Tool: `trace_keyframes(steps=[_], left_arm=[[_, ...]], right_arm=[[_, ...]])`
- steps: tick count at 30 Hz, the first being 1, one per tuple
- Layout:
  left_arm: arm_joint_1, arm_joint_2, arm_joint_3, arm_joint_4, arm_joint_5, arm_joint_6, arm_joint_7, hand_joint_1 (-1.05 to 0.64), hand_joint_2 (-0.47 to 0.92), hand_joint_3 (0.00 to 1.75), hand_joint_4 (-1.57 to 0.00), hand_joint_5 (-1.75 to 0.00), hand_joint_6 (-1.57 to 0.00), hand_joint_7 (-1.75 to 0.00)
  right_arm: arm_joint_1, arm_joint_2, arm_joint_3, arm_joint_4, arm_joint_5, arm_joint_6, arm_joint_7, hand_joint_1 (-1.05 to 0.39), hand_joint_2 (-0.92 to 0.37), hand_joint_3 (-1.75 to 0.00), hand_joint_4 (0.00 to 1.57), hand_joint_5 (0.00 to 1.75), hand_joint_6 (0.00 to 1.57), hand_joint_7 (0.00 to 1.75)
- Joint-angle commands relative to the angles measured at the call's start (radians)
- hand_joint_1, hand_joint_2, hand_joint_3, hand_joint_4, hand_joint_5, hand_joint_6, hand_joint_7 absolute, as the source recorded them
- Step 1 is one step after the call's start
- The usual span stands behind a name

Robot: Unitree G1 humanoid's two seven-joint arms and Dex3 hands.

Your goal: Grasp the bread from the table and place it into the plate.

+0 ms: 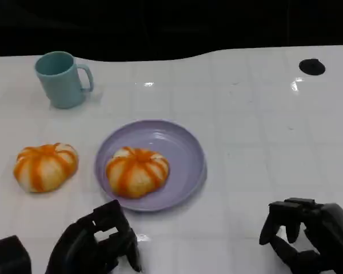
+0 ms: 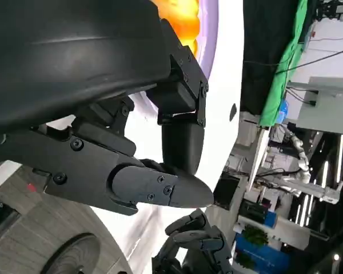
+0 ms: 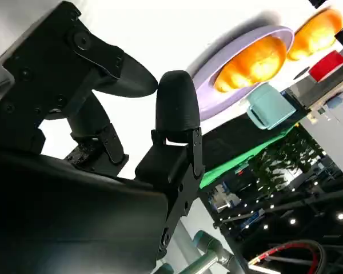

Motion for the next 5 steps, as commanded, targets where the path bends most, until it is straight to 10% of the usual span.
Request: trace_keyframes(steps=[1,5], left_arm=[[0.001,0.018,0.005,0.005,-0.003,-0.011,-0.006,-0.62,0.92,0.22,-0.79,-1.75,-0.7,-1.54],[0.001,0.019,0.005,0.001,-0.01,0.004,-0.006,-0.64,0.92,0.21,-0.79,-1.75,-0.71,-1.54]], right_arm=[[-0.006,0.0,-0.021,0.011,-0.008,-0.011,-0.005,-0.17,-0.22,-1.38,0.89,1.71,0.89,1.26],[-0.006,0.003,-0.026,0.012,-0.015,-0.013,-0.004,-0.17,-0.23,-1.38,0.89,1.72,0.89,1.27]])
